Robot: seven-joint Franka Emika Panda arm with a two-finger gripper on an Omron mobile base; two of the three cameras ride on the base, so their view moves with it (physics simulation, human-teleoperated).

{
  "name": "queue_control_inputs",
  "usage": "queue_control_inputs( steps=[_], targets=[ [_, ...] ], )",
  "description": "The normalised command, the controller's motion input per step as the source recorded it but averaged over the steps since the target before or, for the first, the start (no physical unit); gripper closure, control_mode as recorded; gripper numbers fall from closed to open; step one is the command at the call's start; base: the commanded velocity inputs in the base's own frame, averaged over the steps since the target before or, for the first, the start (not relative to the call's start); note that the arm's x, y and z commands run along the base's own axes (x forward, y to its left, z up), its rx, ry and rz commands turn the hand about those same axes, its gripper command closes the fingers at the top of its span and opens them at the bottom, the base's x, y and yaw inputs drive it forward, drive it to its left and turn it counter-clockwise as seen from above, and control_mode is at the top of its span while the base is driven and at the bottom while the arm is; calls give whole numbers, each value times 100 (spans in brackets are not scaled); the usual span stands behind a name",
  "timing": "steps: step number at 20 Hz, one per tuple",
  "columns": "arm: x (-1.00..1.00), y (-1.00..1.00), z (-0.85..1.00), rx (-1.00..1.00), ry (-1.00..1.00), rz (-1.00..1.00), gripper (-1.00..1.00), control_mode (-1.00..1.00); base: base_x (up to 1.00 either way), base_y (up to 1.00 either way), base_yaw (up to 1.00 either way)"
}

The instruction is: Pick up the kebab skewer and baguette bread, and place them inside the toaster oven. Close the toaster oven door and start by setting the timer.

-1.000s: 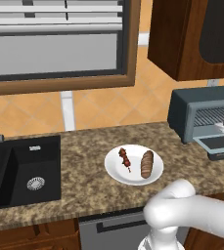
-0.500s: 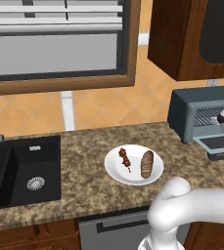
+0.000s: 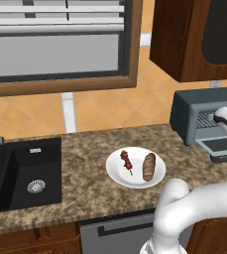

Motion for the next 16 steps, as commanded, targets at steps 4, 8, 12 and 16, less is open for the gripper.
queue_control_inputs(
  steps=[4,8,12,16],
  targets=[
    [0,0,-32,1,11,0,-100,-100,0,0,0],
    [0,0,-13,0,7,0,-100,-100,0,0,0],
    [0,0,-16,0,9,0,-100,-100,0,0,0],
    [0,0,-24,0,10,0,-100,-100,0,0,0]
  ],
)
